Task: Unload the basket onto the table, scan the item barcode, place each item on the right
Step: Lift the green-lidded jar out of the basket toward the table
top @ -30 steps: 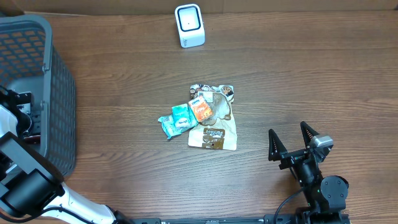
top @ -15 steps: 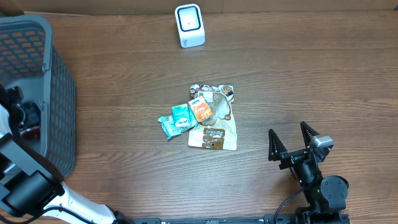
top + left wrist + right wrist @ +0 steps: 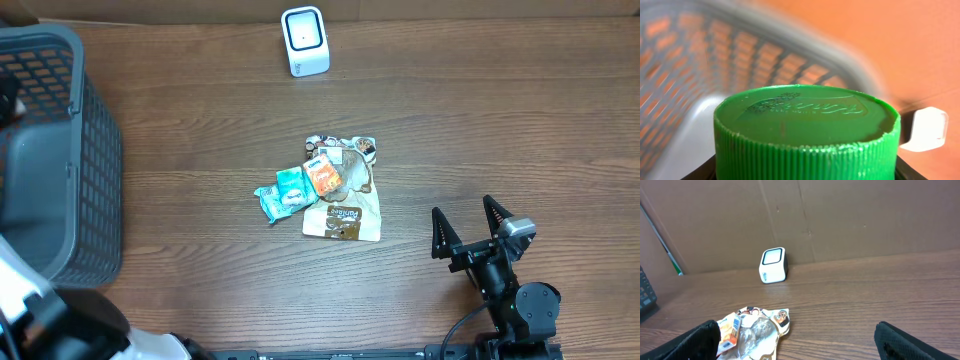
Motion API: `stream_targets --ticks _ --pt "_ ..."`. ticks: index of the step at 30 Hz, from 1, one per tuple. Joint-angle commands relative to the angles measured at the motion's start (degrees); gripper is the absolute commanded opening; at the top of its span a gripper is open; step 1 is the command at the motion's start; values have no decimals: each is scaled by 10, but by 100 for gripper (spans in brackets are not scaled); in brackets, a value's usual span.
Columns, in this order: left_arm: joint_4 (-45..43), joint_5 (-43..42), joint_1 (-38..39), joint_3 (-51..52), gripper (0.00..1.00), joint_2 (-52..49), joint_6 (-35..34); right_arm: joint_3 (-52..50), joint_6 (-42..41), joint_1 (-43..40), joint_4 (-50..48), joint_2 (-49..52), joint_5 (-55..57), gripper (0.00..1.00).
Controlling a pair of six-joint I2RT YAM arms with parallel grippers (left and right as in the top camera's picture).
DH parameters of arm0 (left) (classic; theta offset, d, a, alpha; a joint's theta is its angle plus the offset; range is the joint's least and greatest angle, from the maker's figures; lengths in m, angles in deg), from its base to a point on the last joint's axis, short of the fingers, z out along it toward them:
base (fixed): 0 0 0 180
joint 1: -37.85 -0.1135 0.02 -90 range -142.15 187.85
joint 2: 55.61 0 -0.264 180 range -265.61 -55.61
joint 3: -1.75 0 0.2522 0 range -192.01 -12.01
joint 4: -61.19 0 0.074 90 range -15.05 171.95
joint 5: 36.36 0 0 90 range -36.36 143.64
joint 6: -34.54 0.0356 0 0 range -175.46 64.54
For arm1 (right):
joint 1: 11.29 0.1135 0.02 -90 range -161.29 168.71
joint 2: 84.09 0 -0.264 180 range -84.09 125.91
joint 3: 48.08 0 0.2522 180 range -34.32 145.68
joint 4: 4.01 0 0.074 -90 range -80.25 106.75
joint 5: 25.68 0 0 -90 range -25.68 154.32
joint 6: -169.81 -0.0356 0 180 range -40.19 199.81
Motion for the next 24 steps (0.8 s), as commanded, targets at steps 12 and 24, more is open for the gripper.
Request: stream_targets --ticks 12,24 --pt "61 -30 241 -27 28 183 -11 -6 2 2 -3 -6 5 100" --pt "151 122 390 82 30 189 3 -6 2 2 -3 -6 5 100"
